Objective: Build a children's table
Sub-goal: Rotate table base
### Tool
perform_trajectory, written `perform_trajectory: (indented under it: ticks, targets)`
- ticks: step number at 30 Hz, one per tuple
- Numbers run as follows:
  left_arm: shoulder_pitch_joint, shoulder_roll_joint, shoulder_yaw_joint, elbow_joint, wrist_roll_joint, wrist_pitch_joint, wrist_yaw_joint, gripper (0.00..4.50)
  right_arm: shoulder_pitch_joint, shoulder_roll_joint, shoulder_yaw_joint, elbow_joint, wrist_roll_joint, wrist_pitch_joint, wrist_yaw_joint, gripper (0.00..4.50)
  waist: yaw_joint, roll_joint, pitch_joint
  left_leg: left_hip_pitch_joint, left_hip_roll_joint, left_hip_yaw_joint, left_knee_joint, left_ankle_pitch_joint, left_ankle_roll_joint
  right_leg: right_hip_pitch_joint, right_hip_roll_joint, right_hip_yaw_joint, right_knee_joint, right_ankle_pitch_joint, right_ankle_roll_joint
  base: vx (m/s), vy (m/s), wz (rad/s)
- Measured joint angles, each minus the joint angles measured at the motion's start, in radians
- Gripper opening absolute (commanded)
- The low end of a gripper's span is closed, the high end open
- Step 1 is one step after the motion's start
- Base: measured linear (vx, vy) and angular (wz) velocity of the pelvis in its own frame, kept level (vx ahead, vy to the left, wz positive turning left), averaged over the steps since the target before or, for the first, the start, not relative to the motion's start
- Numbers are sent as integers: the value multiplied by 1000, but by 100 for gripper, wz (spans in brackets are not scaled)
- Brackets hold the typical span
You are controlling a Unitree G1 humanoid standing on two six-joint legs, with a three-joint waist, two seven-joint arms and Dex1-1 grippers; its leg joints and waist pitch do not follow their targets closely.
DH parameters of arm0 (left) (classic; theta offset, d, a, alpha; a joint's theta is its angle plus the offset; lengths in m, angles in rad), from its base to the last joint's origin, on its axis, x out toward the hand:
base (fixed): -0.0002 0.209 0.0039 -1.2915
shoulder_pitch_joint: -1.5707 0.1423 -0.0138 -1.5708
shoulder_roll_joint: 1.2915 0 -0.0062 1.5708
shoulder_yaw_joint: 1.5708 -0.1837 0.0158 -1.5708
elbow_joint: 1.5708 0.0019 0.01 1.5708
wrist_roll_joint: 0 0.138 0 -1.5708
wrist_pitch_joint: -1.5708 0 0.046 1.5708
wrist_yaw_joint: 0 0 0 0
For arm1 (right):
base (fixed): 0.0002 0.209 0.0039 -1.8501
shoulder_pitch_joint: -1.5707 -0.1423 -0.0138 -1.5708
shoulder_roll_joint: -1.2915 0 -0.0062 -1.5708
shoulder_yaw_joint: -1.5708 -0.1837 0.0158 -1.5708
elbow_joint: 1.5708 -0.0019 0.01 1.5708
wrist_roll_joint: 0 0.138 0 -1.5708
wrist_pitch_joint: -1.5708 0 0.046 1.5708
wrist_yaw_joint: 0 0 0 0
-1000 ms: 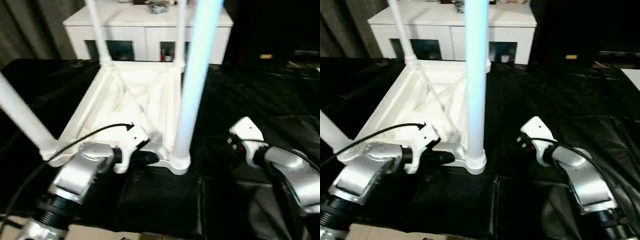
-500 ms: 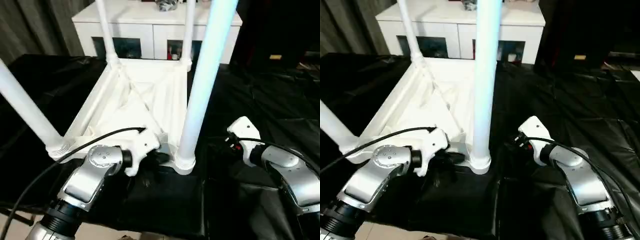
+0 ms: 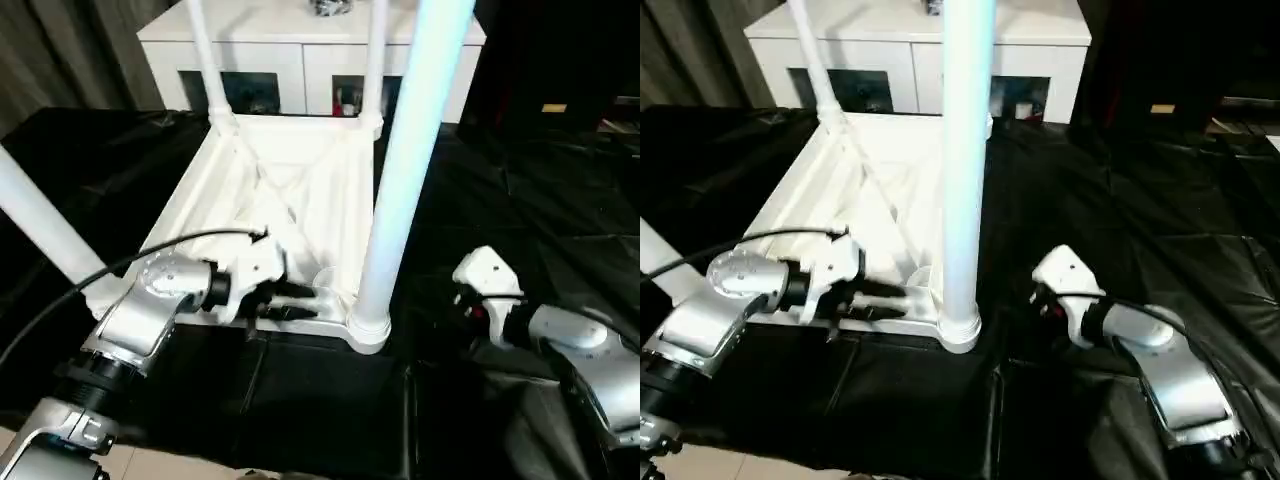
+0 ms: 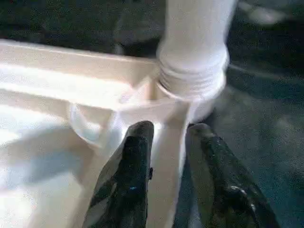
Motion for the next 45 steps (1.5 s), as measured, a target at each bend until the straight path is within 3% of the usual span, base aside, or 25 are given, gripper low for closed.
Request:
perform_trajectory:
  ticks: [8, 14, 20, 22, 28, 35, 39, 43, 45]
  targets:
    - [-28, -44, -19, 171, 10, -119, -16, 145, 6, -7, 8, -5, -1, 0, 4, 396, 4, 1, 0, 0, 0, 1, 1, 0, 0, 2, 0, 1, 1, 1, -1, 0, 0, 0]
    - [-91, -61, -54, 317, 97, -227, 32, 145, 10, -13, 11, -17, -2, 2, 16, 396, 4, 1, 0, 0, 0, 1, 1, 0, 0, 2, 0, 1, 2, 1, -1, 0, 0, 0]
    - [-145, -60, -82, 383, 131, -246, -14, 145, 15, -21, 16, -32, -1, 3, 24, 396, 4, 1, 0, 1, 0, 1, 1, 0, 0, 2, 0, 1, 3, 1, -1, 0, 0, 0]
    - [-157, -60, -82, 403, 135, -250, -23, 111, 15, -21, 16, -32, -1, 3, 24, 396, 4, 2, -1, 1, 0, 1, 1, 0, 0, 2, 0, 1, 3, 1, -1, 0, 0, 0]
    - [-186, -71, -82, 463, 139, -270, -62, 68, 17, -21, 16, -32, -1, 5, 24, 396, 6, 2, -1, 2, 0, 1, 1, 0, 0, 3, 0, 1, 3, 1, -1, 0, 0, 0]
    - [-190, -77, -83, 470, 140, -268, -101, 11, 32, -21, 16, -36, 5, 5, 42, 396, 3, 3, -1, 4, 0, 1, 1, 0, 0, 4, 0, 2, 3, 0, -1, 0, 0, 0]
    - [-173, -82, -83, 453, 142, -283, -90, 5, 33, -23, 16, -45, 17, 5, 52, 396, 0, 8, -5, 5, 0, 2, 1, 0, 0, 4, 0, 2, 2, 0, -1, 0, 0, 0]
    - [-120, -84, -76, 381, 143, -260, -55, 1, 53, -27, 0, -79, 75, 11, 92, 412, 1, 16, -11, 5, 0, 2, 1, 0, 0, 5, -1, 2, 1, 0, 0, 0, 0, 0]
    - [-48, -92, -66, 261, 140, -202, -16, 1, 90, -45, -33, -124, 155, 41, 151, 412, 0, 20, -13, 7, 0, 3, 0, -1, 2, 7, -1, 3, 0, -1, 1, 0, 0, 0]
